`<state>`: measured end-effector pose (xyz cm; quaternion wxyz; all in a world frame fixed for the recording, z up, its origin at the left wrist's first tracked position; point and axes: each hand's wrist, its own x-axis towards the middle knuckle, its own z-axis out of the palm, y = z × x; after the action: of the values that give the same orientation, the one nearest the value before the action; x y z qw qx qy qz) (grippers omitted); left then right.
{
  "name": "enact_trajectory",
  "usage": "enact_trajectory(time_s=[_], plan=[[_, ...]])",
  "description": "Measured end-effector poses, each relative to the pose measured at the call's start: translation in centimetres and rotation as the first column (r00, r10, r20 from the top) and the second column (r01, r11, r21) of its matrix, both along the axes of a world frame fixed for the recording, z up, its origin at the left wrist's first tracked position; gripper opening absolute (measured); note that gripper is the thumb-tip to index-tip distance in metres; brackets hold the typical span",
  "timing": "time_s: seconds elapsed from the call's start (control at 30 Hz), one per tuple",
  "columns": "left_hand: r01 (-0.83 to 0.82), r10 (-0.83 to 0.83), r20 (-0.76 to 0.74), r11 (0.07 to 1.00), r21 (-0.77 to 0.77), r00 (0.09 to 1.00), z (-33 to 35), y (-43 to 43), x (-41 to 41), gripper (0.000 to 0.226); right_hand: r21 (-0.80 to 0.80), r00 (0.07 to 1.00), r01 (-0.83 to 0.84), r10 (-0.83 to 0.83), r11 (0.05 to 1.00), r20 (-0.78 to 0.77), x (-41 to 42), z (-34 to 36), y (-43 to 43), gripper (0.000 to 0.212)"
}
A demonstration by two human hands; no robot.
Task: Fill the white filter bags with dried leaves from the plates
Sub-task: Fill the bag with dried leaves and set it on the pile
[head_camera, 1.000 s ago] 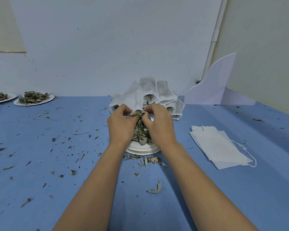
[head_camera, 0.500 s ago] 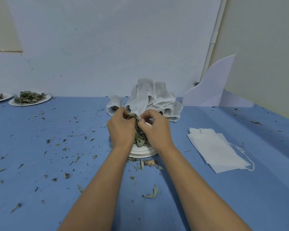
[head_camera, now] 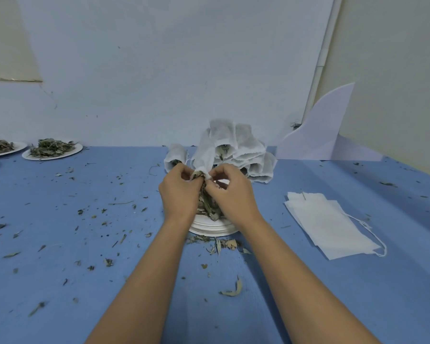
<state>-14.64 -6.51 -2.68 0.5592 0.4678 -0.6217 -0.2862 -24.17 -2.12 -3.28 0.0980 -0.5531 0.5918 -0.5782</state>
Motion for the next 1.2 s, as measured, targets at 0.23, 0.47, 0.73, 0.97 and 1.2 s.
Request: enact_trajectory(time_s=[0.23,0.47,0.73,0.97,1.2], plan=[[0.437,-0.322,-0.378,0.858,0.271,0.868,1.5,0.4,0.5,0.015,-0.051,0.991,0.122,-0.125,0.991,-0.05,-1.0,0.5,0.0,0.011],[0.337,-0.29,-0.257,0.928,0.159,0.922,0.2,0.6,0.9,0.019,-0.049,0.993,0.111,-0.113,0.993,-0.043,-0.7,0.8,0.4,0.011],[0.073,-0.056,-0.203,0.995,0.074,0.977,0.4,0.3,0.5,0.023,-0.053,0.973,0.078,-0.087,0.996,-0.215,0.2,1.3,0.2,0.002],[-0.067,0.073,-0.175,0.997,0.039,0.982,0.4,0.7,-0.4,0.028,0.033,0.994,-0.102,0.103,0.994,-0.03,0.4,1.2,0.9,0.01],[-0.121,0.147,-0.247,0.986,0.117,0.958,0.3,0.4,-0.6,0.03,0.058,0.985,-0.172,0.173,0.983,-0.011,0.5,1.3,1.0,0.01]])
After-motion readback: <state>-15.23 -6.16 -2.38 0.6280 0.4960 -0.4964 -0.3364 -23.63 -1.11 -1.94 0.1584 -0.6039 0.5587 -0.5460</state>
